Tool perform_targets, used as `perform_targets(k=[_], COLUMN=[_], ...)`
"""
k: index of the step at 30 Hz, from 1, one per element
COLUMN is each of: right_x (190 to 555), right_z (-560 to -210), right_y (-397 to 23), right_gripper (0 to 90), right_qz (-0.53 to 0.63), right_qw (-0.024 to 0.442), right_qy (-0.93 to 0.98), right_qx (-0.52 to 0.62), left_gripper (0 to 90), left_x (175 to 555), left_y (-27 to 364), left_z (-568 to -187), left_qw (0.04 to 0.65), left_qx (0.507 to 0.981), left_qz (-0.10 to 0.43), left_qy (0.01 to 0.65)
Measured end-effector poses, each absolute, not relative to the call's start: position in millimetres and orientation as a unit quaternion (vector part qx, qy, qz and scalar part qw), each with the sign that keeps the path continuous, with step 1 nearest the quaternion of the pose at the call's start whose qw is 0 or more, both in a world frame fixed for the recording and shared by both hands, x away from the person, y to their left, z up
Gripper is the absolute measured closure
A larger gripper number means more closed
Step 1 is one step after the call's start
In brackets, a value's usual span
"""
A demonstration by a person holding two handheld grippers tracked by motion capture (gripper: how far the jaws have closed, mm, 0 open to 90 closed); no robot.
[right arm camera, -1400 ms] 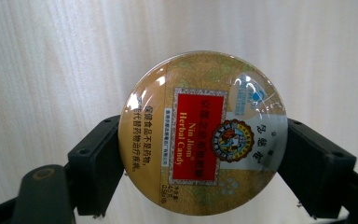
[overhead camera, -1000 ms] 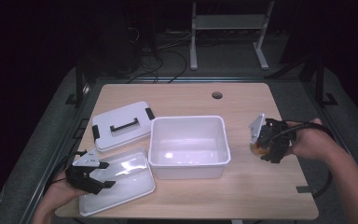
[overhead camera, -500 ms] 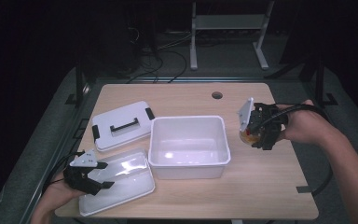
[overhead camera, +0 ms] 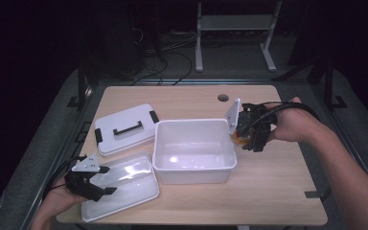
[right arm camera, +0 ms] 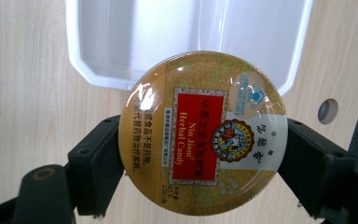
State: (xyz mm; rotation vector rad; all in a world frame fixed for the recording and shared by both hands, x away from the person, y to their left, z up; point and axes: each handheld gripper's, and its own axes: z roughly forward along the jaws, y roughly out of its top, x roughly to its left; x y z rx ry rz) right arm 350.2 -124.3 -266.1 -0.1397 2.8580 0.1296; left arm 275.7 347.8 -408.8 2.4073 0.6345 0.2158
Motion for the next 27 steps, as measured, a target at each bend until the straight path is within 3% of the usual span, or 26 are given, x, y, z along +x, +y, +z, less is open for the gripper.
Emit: perform_targets(k=[27], right_x=[368.6], right_z=[-289.2], right_y=[-83.6], right_gripper=[20.3], right_qz=[0.057], right_qw=[0.115], right_qy=[0.989], right_qx=[-0.067], left_gripper=[19.1], left_x=[279.2], left_y=[346.0], left_z=[-407.2], left_qw=[0.32], left_qx=[0.915], left_qz=[0.079], left_qy=[0.231])
